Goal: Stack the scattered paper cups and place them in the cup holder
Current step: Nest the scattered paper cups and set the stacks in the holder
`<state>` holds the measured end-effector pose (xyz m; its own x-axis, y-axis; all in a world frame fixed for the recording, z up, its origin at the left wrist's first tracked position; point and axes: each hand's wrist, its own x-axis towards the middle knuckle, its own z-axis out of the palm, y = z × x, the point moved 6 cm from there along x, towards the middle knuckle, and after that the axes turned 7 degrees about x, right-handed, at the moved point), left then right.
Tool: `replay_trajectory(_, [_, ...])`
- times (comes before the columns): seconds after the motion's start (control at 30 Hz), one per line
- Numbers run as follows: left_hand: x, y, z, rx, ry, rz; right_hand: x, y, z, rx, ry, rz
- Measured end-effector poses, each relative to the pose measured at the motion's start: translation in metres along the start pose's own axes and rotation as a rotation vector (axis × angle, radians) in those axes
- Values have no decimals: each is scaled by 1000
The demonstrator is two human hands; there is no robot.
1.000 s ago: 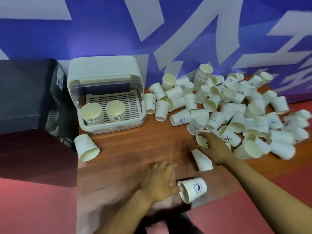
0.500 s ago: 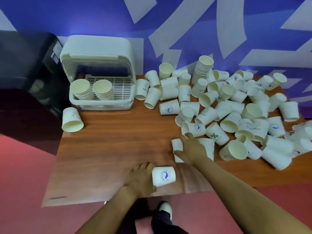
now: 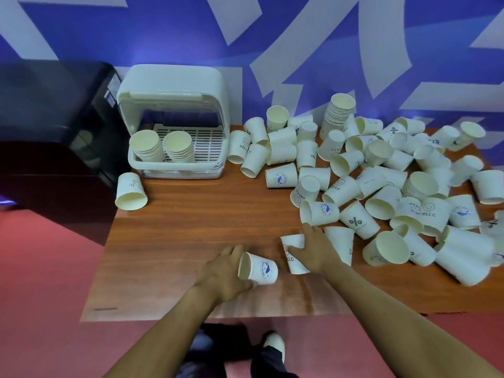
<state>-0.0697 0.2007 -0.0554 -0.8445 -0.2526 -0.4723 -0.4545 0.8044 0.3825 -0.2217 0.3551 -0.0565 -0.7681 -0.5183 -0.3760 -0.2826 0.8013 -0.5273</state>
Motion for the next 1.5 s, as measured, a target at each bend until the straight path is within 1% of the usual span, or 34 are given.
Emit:
replay_trajectory(0.17, [4,-13,-33,-126,47,13,5,-20,-13,81,63,-17])
replay_trajectory(0.33, [5,-31,-64,-88,93,4,11,-49,-17,57,99,-40])
replay_trajectory(0.4, [6,-40,-74,-91,105,1,12,-66,-20,57,107,-77])
replay_trajectory(0.53, [9,-51,-88,-141,124,13,16,-98,-27,78,98,-149])
replay_trajectory(0.73, [11,-73,-114,-205,186,20,23,-135,-36,48,61,-157])
replay_trajectory(1.0, [11,-118,-175,-173,315,4,35,-194,-21,-73,45,-182])
replay_trajectory(1.1, [9,-139,-195,-160,373,-43,44,-220,-17,-102,62,-206])
replay_trajectory(1.23, [7,-167,-225,-143,438,-82,57,-252,-13,-88,80,-209])
replay_trajectory(1.4, [7,-193,-258,-209,486,-60,71,-290,-2,-71,101,-192])
replay_trajectory(1.5, [14,-203,-275,-189,526,-43,78,-308,3,-27,132,-190])
